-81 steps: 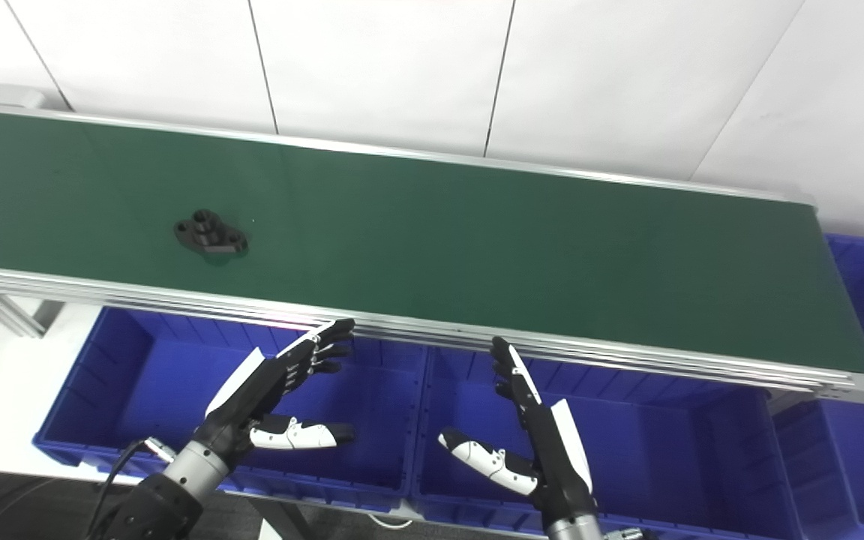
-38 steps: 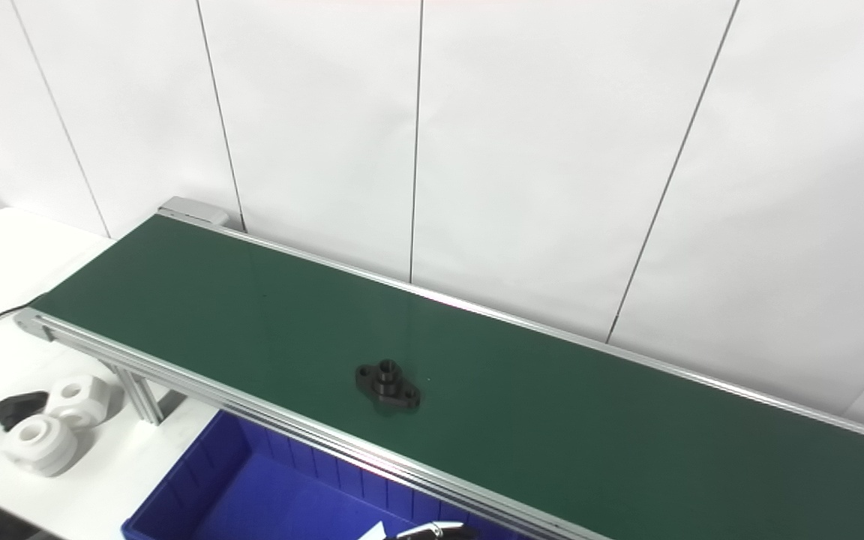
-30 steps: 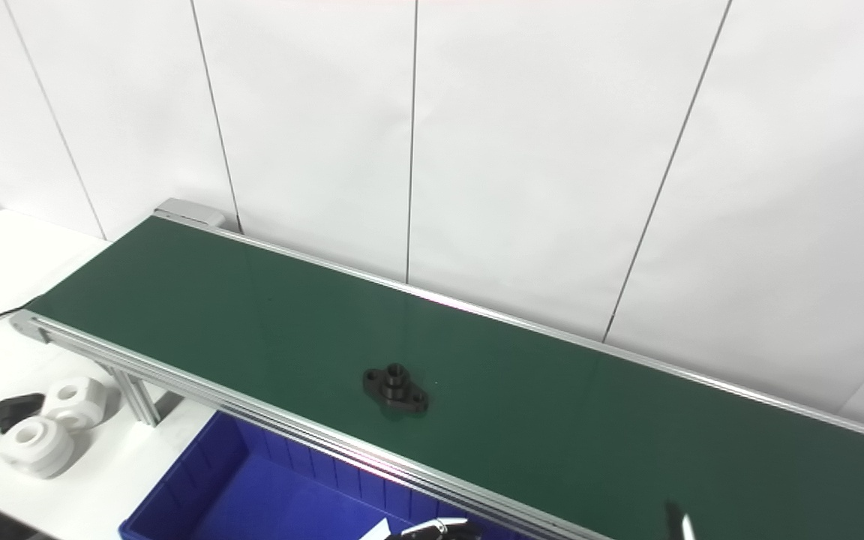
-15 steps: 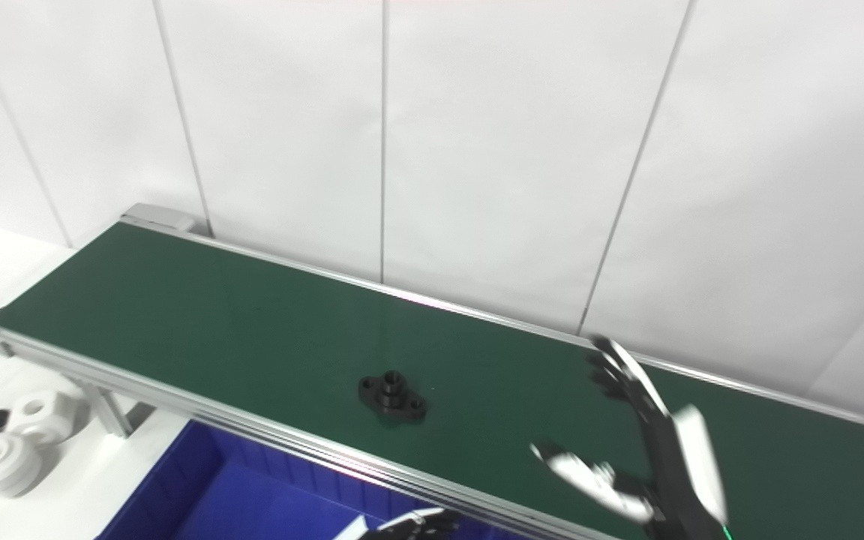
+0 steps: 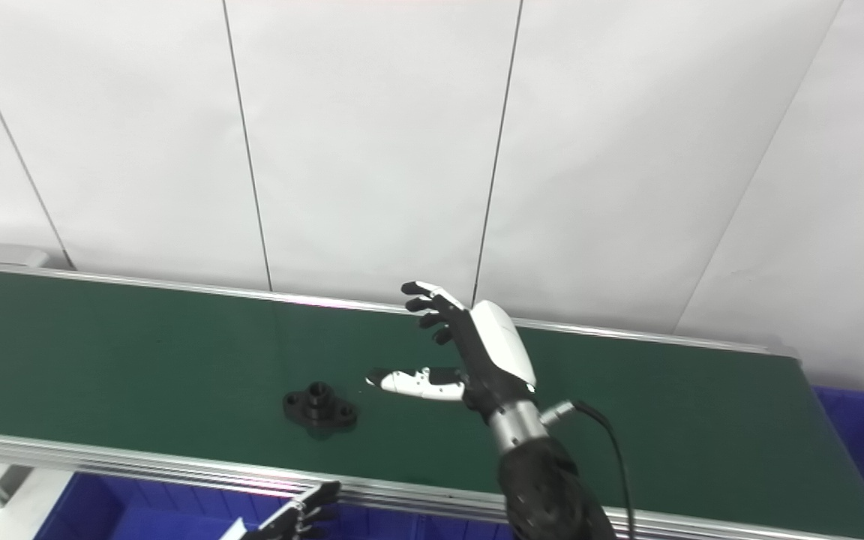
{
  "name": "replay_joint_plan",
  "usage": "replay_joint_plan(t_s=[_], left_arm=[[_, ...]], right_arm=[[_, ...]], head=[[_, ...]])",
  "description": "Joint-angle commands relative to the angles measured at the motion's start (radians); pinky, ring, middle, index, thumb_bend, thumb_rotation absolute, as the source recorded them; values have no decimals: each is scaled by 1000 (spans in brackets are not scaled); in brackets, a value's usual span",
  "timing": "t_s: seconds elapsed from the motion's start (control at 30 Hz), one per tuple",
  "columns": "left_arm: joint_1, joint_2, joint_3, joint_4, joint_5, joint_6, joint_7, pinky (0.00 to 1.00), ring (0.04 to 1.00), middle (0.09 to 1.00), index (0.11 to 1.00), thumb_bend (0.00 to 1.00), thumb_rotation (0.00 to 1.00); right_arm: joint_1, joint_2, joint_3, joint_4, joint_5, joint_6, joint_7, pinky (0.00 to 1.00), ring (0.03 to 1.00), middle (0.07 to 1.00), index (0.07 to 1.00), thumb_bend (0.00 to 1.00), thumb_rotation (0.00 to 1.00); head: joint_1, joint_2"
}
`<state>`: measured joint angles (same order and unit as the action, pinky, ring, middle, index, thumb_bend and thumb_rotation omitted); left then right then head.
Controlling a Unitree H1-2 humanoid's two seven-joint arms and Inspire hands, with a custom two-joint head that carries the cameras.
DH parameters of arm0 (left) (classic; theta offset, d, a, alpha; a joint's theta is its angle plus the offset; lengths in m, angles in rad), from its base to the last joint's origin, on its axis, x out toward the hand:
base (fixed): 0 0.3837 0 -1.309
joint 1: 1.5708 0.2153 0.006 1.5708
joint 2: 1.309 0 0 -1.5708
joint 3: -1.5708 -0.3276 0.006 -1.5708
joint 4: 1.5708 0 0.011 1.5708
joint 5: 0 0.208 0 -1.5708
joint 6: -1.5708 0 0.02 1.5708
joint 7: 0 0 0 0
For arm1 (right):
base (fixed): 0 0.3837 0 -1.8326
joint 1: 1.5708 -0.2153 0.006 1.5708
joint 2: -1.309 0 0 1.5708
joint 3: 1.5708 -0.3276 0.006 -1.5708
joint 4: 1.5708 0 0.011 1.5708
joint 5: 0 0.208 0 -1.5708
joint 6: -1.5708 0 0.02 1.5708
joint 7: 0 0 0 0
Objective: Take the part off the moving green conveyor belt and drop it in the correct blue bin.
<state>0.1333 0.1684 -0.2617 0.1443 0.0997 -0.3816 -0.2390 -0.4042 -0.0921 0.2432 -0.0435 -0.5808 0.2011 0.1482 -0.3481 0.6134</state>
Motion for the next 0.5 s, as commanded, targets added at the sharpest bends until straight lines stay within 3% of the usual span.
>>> replay_joint_plan(t_s=[0.0,0.27,0.47], left_arm=[[-5,13,5,-46,-24,-8,-16,879,917,939,936,790,368],[3,32,14,-88,-26,27,-30,889,904,929,930,793,372],[6,28,11,-117,-36,53,-39,855,888,915,913,801,323]], right_arm=[[-57,4,7,-2,-14,28,3,603,714,791,834,851,403],[-123,-18,43,59,-33,58,43,545,679,791,816,871,401],[-181,-45,87,97,-56,93,107,588,711,797,809,885,385]], head=[[-1,2],[24,47],[61,81]])
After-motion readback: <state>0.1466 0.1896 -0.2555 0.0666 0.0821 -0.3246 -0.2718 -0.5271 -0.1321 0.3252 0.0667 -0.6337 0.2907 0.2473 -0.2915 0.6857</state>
